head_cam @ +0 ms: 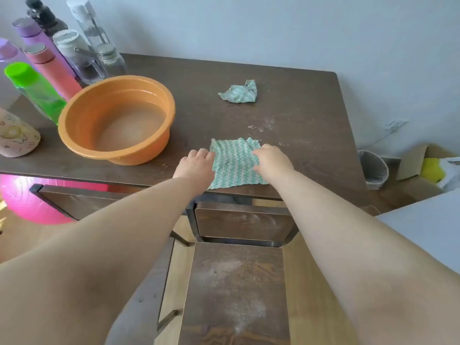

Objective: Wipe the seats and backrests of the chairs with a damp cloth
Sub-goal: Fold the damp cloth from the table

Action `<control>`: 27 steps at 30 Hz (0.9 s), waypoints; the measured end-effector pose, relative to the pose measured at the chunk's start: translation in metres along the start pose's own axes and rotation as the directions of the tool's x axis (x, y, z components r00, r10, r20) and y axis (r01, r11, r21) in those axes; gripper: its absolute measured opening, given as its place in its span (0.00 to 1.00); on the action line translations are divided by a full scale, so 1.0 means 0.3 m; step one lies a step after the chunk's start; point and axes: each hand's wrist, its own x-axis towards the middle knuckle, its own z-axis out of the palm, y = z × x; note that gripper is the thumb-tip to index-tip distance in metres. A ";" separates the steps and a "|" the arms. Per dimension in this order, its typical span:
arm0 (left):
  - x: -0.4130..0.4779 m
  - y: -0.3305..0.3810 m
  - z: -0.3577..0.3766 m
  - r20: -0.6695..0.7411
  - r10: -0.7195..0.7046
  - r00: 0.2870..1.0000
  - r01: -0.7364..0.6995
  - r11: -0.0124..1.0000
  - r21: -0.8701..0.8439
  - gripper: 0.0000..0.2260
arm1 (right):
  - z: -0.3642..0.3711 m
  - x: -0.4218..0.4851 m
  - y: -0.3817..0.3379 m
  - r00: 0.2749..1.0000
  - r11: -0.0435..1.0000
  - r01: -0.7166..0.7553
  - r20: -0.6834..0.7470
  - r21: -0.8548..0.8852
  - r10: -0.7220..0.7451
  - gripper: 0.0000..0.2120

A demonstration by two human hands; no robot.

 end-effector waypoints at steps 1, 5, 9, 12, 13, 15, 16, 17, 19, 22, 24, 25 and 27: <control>0.026 0.001 0.008 0.014 0.017 1.000 -0.017 1.000 0.005 0.22 | 0.010 0.025 -0.003 1.000 1.000 -0.014 0.020 0.008 0.014 0.18; 0.123 0.005 0.058 0.015 0.046 0.999 -0.047 0.998 0.029 0.20 | 0.075 0.113 0.017 0.999 1.000 -0.022 0.035 -0.007 0.022 0.15; 0.176 0.003 0.095 0.019 0.042 0.999 -0.043 0.998 0.035 0.20 | 0.125 0.154 0.066 0.999 0.999 -0.036 0.004 -0.002 0.036 0.17; 0.194 -0.009 0.123 0.018 0.025 1.000 -0.025 1.000 0.004 0.19 | 0.144 0.168 0.095 0.998 0.993 -0.055 -0.017 0.102 0.057 0.15; 0.197 -0.014 0.129 0.015 0.017 1.000 -0.017 1.000 -0.007 0.19 | 0.145 0.171 0.103 0.999 0.991 -0.043 -0.019 0.127 0.046 0.16; 0.203 -0.023 0.141 0.000 0.010 1.000 -0.010 0.999 -0.034 0.18 | 0.142 0.175 0.116 1.000 0.987 -0.014 -0.024 0.163 0.019 0.18; 0.206 -0.026 0.145 -0.009 0.001 1.000 -0.001 0.999 -0.054 0.17 | 0.138 0.177 0.120 0.999 0.981 -0.014 -0.028 0.193 0.020 0.18; 0.205 -0.028 0.150 -0.018 -0.005 1.000 0.004 0.997 -0.074 0.16 | 0.136 0.176 0.124 0.999 0.976 -0.012 -0.038 0.218 0.021 0.18; 0.200 -0.029 0.156 -0.042 -0.017 0.999 0.012 0.994 -0.105 0.13 | 0.135 0.179 0.130 0.999 0.971 -0.015 -0.041 0.237 0.025 0.17; 0.193 -0.026 0.159 -0.053 -0.029 0.998 0.023 0.993 -0.117 0.11 | 0.141 0.182 0.133 0.999 0.971 -0.024 -0.036 0.239 0.033 0.11; 0.187 -0.024 0.156 -0.055 -0.038 0.998 0.032 0.993 -0.114 0.10 | 0.141 0.177 0.128 0.998 0.978 -0.021 -0.046 0.207 0.031 0.05; 0.183 -0.025 0.152 -0.059 -0.043 0.997 0.036 0.993 -0.113 0.09 | 0.138 0.171 0.123 0.998 0.983 -0.021 -0.047 0.182 0.030 0.05; 0.173 -0.029 0.141 -0.067 -0.060 0.996 0.052 0.991 -0.120 0.08 | 0.124 0.153 0.109 0.998 0.988 -0.030 -0.041 0.149 0.037 0.06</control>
